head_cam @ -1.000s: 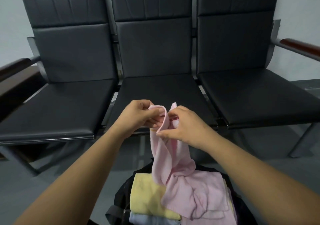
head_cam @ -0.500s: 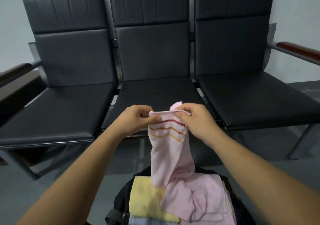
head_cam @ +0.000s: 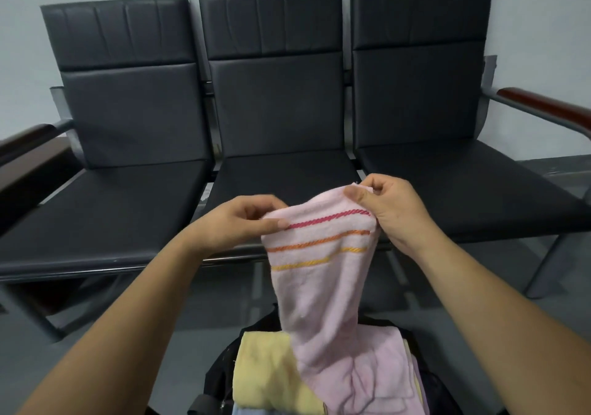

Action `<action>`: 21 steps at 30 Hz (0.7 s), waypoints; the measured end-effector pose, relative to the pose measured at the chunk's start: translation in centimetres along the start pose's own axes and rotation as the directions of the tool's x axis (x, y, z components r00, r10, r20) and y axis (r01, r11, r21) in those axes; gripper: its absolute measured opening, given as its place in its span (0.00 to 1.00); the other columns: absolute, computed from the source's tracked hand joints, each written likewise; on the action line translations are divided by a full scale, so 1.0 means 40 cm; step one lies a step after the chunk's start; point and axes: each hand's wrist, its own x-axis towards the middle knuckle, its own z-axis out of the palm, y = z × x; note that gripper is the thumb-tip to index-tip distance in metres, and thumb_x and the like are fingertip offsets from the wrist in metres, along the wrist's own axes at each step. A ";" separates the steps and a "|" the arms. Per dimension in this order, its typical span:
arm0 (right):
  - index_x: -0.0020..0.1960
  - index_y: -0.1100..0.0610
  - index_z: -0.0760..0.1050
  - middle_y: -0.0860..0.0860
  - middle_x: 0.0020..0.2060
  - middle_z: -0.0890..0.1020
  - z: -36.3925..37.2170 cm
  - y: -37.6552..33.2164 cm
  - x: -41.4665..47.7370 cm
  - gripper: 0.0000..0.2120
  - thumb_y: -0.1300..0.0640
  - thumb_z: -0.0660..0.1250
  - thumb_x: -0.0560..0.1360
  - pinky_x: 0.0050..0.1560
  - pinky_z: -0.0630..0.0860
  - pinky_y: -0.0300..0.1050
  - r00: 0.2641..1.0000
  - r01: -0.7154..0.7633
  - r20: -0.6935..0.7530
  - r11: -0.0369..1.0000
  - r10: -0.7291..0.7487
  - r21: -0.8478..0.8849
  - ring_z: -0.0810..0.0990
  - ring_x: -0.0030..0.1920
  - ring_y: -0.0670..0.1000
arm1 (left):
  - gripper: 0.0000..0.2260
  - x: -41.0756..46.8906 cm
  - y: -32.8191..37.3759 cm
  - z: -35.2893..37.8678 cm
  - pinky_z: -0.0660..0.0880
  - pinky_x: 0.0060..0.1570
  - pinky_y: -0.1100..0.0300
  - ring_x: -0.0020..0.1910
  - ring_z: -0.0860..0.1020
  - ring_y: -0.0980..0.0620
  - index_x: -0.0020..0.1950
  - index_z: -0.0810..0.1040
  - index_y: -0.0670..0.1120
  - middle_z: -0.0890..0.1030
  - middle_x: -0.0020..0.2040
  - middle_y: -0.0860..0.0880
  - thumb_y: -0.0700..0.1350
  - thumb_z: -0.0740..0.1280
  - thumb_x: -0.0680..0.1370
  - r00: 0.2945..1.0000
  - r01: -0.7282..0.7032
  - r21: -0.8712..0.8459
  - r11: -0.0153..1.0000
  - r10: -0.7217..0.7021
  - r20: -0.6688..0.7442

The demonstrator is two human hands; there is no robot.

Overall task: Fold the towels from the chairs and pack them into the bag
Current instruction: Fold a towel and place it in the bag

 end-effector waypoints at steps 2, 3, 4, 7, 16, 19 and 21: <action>0.37 0.53 0.81 0.51 0.34 0.84 -0.007 0.002 0.001 0.09 0.52 0.76 0.74 0.42 0.82 0.52 0.998 0.002 0.061 0.997 0.002 -0.071 0.83 0.37 0.51 | 0.13 -0.003 -0.005 -0.001 0.64 0.29 0.64 0.30 0.67 0.54 0.55 0.85 0.45 0.73 0.34 0.49 0.52 0.66 0.79 0.997 0.077 -0.082 0.994 -0.077 -0.002; 0.39 0.53 0.83 0.51 0.36 0.86 -0.010 0.002 0.001 0.07 0.55 0.76 0.75 0.45 0.84 0.53 0.995 -0.002 0.104 0.997 0.011 -0.081 0.85 0.39 0.52 | 0.16 -0.005 -0.007 -0.003 0.60 0.27 0.64 0.29 0.62 0.54 0.53 0.86 0.44 0.68 0.31 0.49 0.53 0.66 0.78 0.995 0.100 -0.151 0.983 -0.102 -0.011; 0.42 0.54 0.84 0.52 0.38 0.87 -0.012 0.001 0.000 0.04 0.58 0.75 0.76 0.48 0.84 0.53 0.988 -0.012 0.153 0.998 0.021 -0.064 0.86 0.41 0.53 | 0.16 -0.007 -0.008 -0.004 0.59 0.26 0.65 0.29 0.60 0.54 0.52 0.86 0.43 0.67 0.31 0.48 0.53 0.67 0.77 0.994 0.107 -0.174 0.979 -0.110 -0.010; 0.48 0.58 0.85 0.54 0.43 0.88 -0.023 -0.001 -0.002 0.02 0.62 0.73 0.77 0.54 0.83 0.52 0.971 0.013 0.239 0.997 0.006 -0.077 0.86 0.48 0.54 | 0.10 -0.012 -0.009 -0.012 0.71 0.33 0.65 0.34 0.75 0.53 0.51 0.87 0.48 0.81 0.39 0.49 0.51 0.71 0.74 0.993 0.115 0.115 0.987 -0.117 0.011; 0.47 0.51 0.85 0.44 0.41 0.87 -0.034 -0.030 -0.008 0.02 0.57 0.74 0.77 0.49 0.81 0.40 0.967 0.120 0.252 0.950 -0.046 -0.288 0.86 0.44 0.44 | 0.11 -0.022 -0.010 -0.018 0.69 0.29 0.65 0.30 0.72 0.53 0.41 0.78 0.47 0.76 0.34 0.46 0.48 0.78 0.72 0.988 0.151 -0.035 0.988 -0.150 0.027; 0.47 0.52 0.84 0.47 0.42 0.88 -0.029 -0.032 -0.012 0.01 0.57 0.74 0.77 0.50 0.83 0.44 0.974 0.122 0.220 0.945 -0.055 -0.303 0.87 0.44 0.45 | 0.14 -0.038 -0.009 -0.022 0.66 0.26 0.68 0.28 0.69 0.54 0.38 0.76 0.47 0.74 0.32 0.47 0.50 0.80 0.67 0.992 0.118 -0.222 0.968 -0.107 0.060; 0.46 0.52 0.84 0.48 0.42 0.88 -0.027 -0.034 -0.013 0.01 0.57 0.74 0.77 0.52 0.84 0.48 0.978 0.138 0.192 0.949 -0.084 -0.285 0.87 0.45 0.47 | 0.12 -0.046 0.000 -0.020 0.67 0.30 0.66 0.31 0.70 0.53 0.38 0.77 0.47 0.74 0.35 0.45 0.50 0.78 0.69 0.988 0.142 -0.230 0.963 -0.124 0.093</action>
